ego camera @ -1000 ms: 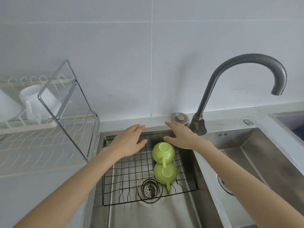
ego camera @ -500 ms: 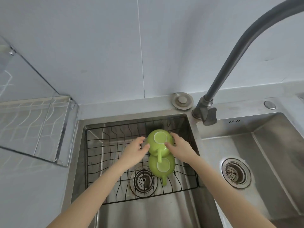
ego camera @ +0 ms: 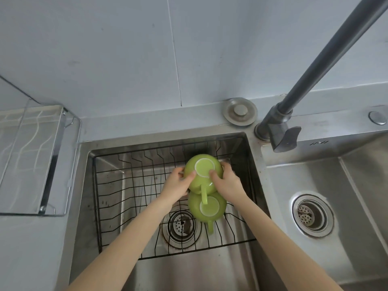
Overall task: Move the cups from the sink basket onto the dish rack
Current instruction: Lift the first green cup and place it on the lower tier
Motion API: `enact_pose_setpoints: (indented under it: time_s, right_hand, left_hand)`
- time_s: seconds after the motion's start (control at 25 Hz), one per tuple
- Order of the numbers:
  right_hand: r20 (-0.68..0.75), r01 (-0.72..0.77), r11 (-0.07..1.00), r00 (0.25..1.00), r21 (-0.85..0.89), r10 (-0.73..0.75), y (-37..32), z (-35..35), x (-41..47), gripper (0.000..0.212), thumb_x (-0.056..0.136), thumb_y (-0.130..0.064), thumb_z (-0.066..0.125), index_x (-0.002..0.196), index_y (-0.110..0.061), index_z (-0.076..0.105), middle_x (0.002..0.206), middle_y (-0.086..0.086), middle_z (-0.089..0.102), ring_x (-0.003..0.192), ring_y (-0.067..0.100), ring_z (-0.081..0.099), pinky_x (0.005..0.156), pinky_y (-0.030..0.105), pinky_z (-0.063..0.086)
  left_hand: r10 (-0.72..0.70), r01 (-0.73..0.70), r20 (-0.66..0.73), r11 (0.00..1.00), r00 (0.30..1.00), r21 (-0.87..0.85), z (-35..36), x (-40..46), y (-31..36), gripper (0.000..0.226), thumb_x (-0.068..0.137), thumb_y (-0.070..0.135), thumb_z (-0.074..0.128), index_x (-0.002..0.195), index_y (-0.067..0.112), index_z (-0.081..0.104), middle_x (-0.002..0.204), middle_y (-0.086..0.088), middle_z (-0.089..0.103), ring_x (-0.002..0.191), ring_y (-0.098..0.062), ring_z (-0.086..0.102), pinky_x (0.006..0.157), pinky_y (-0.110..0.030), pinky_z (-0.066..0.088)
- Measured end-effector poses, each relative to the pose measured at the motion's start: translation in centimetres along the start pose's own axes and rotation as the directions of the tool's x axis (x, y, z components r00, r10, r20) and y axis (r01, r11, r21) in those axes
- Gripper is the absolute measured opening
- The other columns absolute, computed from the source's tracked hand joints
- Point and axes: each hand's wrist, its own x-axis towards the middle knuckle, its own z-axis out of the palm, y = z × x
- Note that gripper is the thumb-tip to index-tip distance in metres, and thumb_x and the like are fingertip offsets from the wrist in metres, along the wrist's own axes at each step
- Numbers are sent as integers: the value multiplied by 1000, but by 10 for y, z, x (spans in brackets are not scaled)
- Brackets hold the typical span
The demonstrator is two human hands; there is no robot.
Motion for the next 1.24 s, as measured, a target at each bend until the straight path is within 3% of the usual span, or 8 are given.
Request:
enact_pose_setpoints:
  time_s: [0.24,0.4,0.56,0.76,0.92,1.12,1.24]
  right_hand:
    - [-18,6,1000,1000,5,-6,-3,-2,-6,52,93,-25,48,140,-9,30,132,15,52,114,27,55,79,26,43]
    - [-35,31,1000,999,-1,-31,-8,-1,-25,52,91,-27,51,138,-11,33,130,14,53,110,27,55,82,30,44]
    - [-41,78,997,996,-3,-78,-16,0,-59,52,92,-27,51,138,-12,33,126,12,55,94,18,51,82,30,44]
    - [-62,148,989,987,-16,-149,-26,3,-113,52,91,-28,51,138,-12,35,129,13,54,117,26,52,95,33,43]
    - [-67,198,979,977,-41,-201,-31,16,-161,52,91,-28,50,138,-14,35,132,10,53,119,23,50,89,28,39]
    - [-70,269,962,960,-55,-272,-36,47,-210,51,92,-29,49,139,-14,34,131,9,55,98,15,48,85,27,38]
    - [-46,302,952,952,-42,-304,-45,84,-247,52,92,-29,49,139,-13,34,130,10,54,95,14,47,82,26,38]
  left_hand:
    - [-25,23,-34,997,999,-69,0,-1,-4,45,88,25,57,126,5,43,112,-8,51,98,-18,53,84,-32,49]
    - [-8,2,-57,995,998,-96,-6,-20,-7,44,87,24,57,124,5,43,112,-9,52,99,-19,53,85,-33,48]
    - [59,-65,-62,992,996,-109,-18,-52,-8,45,88,23,57,127,6,42,110,-7,52,98,-18,53,84,-30,46]
    - [180,-184,-96,982,979,-38,-36,-103,-21,45,89,26,54,128,7,42,121,-13,53,99,-18,53,77,-27,49]
    - [275,-275,-88,961,957,18,-60,-147,-39,48,89,26,54,131,6,40,126,-14,52,96,-17,54,73,-20,49]
    - [333,-333,-93,943,938,10,-96,-196,-67,46,88,22,55,131,11,42,117,-5,53,82,-6,56,61,-12,50]
    - [357,-358,-130,934,925,22,-131,-228,-96,49,86,18,58,131,10,41,119,-7,53,82,-11,56,66,-18,49]
